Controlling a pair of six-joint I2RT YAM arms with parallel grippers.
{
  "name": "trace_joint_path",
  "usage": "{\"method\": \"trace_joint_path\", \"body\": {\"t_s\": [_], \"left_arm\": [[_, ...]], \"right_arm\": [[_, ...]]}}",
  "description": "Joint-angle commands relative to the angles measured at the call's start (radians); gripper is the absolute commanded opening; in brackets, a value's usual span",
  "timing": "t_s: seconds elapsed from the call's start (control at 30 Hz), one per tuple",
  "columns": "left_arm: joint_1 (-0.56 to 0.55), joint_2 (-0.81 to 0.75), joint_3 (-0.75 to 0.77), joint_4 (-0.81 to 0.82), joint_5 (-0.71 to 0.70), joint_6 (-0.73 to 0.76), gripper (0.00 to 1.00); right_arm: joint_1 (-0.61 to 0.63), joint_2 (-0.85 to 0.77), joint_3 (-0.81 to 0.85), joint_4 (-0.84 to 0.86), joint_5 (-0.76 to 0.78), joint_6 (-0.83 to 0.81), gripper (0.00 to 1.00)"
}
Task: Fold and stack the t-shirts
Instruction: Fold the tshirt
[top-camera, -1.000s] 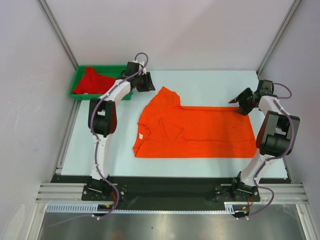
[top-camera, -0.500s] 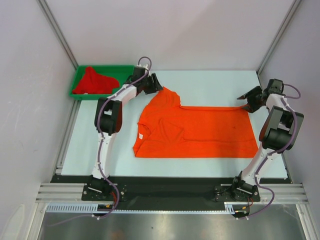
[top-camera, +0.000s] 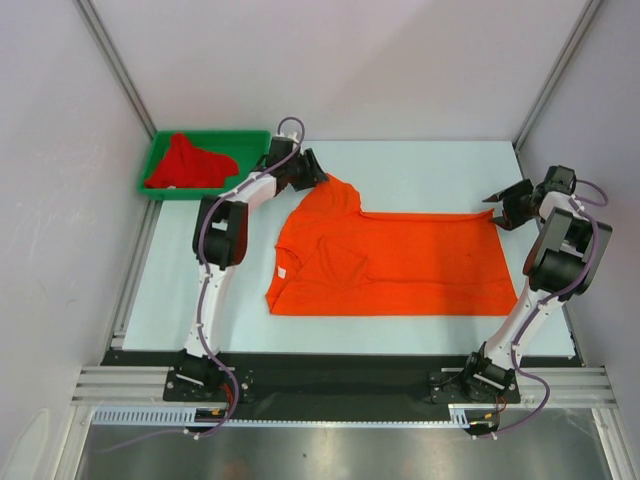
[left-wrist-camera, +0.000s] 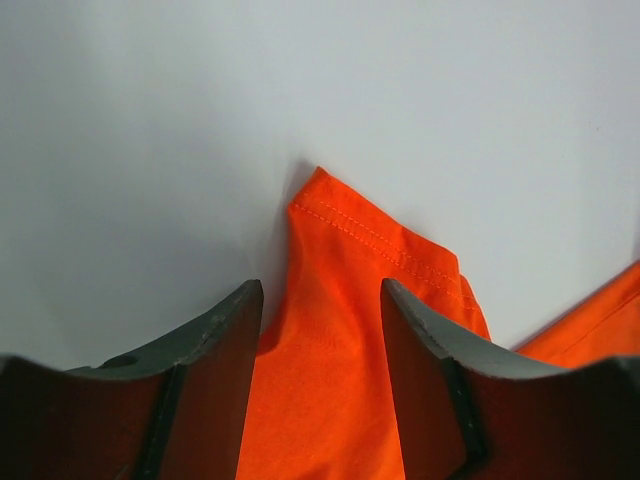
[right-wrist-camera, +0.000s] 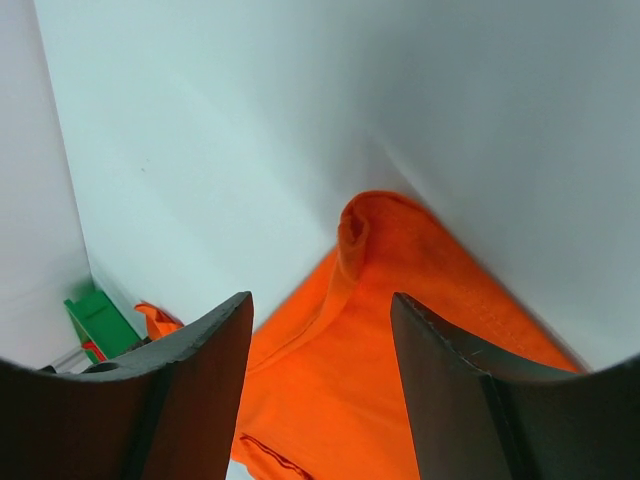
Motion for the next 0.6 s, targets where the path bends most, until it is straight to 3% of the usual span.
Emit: {"method": "trace_joint_path", "body": {"t_s": [0.0,0.13,0.43,0.53,0.57], "left_arm": [[-0.012,0.026,0.016,0.04,0.007,-0.016,0.56],[-0.014,0.046,0.028,0.041,0.024,-0.035,0.52],[-0.014,0.025,0.04,0.047,0.02,-0.036,0.18],[-0.012,0.006,0.048,0.049,0.024,-0.039,0.11],[-0.012,0.002,0.05,0.049,0.023,-0.039,0.08]], "right_arm": [[-0.018,0.008,0.011,0.043,-0.024,0.021,0.63],[-0.02,0.006,0.012,0.046,-0.021,0.02,0.63],[-0.001,0.027,0.025,0.032,0.023,0.033,0.63],[0.003,0.031,0.031,0.032,0.046,0.046,0.59],[0.005,0.037,0.035,0.031,0.051,0.05,0.54]]}}
